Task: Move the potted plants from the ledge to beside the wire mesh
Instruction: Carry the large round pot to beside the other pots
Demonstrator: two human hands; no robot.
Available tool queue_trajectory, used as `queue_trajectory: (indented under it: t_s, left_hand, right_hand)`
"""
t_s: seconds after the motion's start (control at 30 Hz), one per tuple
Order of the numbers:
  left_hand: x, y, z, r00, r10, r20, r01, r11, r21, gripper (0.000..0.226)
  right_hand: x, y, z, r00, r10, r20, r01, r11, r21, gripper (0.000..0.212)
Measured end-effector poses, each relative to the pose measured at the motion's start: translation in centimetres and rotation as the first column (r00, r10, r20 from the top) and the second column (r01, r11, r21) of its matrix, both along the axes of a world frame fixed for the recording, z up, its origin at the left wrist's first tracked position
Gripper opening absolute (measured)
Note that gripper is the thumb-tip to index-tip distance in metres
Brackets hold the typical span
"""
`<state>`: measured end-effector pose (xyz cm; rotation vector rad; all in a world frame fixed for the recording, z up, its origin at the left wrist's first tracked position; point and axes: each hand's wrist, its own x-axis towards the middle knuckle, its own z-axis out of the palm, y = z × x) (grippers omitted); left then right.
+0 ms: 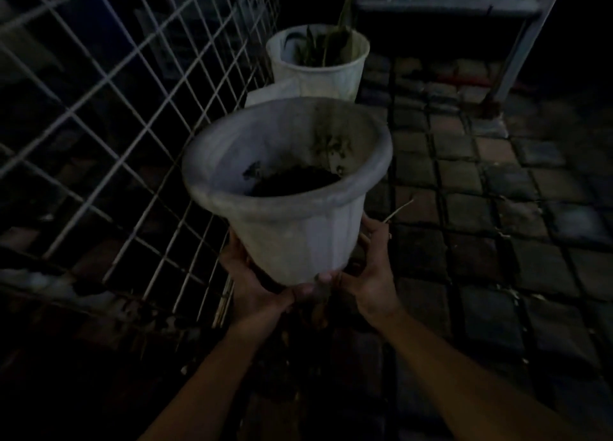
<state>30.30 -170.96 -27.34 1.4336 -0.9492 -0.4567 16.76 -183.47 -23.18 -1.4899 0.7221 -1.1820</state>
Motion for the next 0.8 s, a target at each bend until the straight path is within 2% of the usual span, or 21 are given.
queue_trajectory:
  t_s: [0.03,0.07,0.17,0.3,0.4,0.53,0.67,0.8]
  left_hand:
    - [0.2,0.1,-0.3,1.000,-0.019,0.003,0.019,1.000,-0.001,0.132]
    - [0.6,0.1,-0.8,0.998,-0.047,0.045,0.047,0.999,0.000,0.134]
    - [1.1,0.2,-0.6,0.998,-0.064,0.027,0.063,0.998,0.020,0.140]
    - [1.3,1.2,-0.7,0.998,-0.046,0.030,0.044,0.995,0.085,0.131]
    - [1.4,1.8,-2.0,0.998,-0.025,-0.052,0.031,0.992,0.119,0.119]
    - [1.4,2.0,-3.3,0.984,0.038,-0.173,-0.014,0.991,0.134,0.131]
    - [1.3,2.0,-3.8,0.962,0.059,-0.267,-0.002,0.978,0.207,0.105]
    - [0.8,2.2,-2.6,0.959,0.109,-0.261,-0.055,0.977,0.208,0.102]
  right_hand:
    - [-0.6,3.9,-3.2,0.999,0.045,0.004,-0.045,0.996,0.075,0.103]
    - [-1.2,4.0,-3.7,0.992,0.104,-0.076,-0.091,0.983,0.158,0.103]
    - [-0.5,4.6,-4.3,0.997,0.014,-0.078,-0.003,0.989,0.150,0.110]
    - [0.0,5.0,-4.9,0.996,0.068,-0.065,-0.057,0.985,0.161,0.109]
    - [-0.4,4.7,-6.8,0.997,0.073,-0.032,-0.067,0.986,0.155,0.103]
    - [-0.3,3.8,-7.7,0.985,0.137,-0.103,-0.120,0.980,0.159,0.103]
    - [-0.6,3.5,-7.8,0.977,0.177,-0.123,-0.159,0.977,0.144,0.096]
    - [-0.8,3.3,-8.1,0.964,0.228,-0.134,-0.207,0.966,0.156,0.093]
